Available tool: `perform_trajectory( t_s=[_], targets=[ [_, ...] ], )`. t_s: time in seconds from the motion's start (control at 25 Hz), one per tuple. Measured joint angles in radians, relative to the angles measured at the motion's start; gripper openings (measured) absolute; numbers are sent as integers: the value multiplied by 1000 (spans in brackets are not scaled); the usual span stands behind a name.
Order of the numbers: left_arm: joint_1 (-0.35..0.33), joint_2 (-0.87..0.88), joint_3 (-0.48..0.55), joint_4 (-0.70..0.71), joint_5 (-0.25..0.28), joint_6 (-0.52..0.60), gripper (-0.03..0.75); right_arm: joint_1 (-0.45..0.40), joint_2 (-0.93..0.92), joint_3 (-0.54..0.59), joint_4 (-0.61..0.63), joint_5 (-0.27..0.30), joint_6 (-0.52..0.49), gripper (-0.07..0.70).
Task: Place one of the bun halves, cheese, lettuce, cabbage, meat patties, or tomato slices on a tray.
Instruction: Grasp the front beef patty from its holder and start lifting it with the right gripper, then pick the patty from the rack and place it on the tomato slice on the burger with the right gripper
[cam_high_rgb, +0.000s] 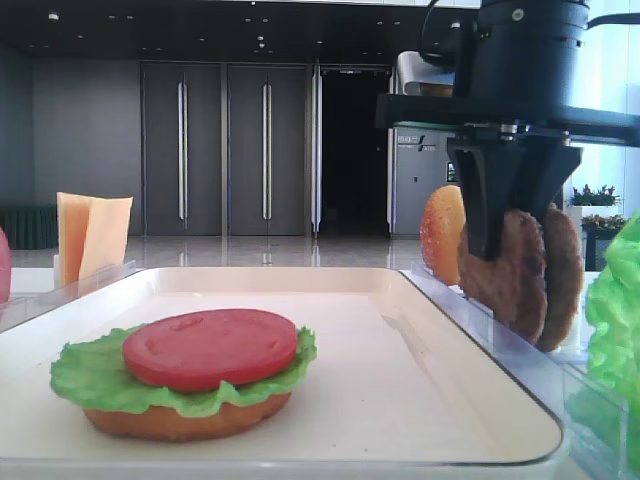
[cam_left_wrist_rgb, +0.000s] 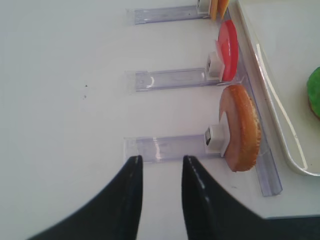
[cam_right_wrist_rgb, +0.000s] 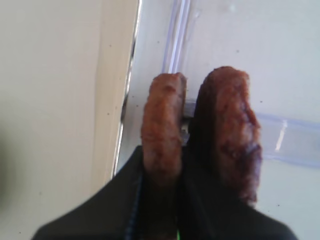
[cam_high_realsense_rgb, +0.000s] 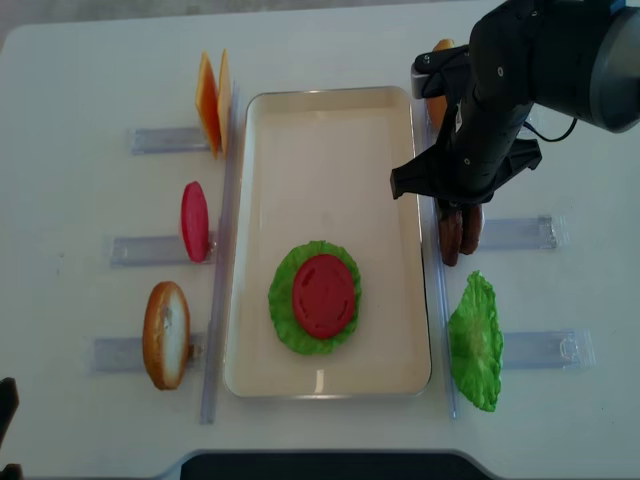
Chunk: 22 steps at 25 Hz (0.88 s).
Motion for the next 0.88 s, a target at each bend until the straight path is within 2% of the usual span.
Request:
perform_trajectory(
  t_s=[0.28,0.6,0.88],
  targets=[
    [0,0,0,0,0,0,211,9,-39,0,0,18,0,133],
    [0,0,0,0,0,0,211,59,-129,0,23,37,5,129],
    [0,0,0,0,0,0,211,74,-231,0,33,82,17,129]
  ],
)
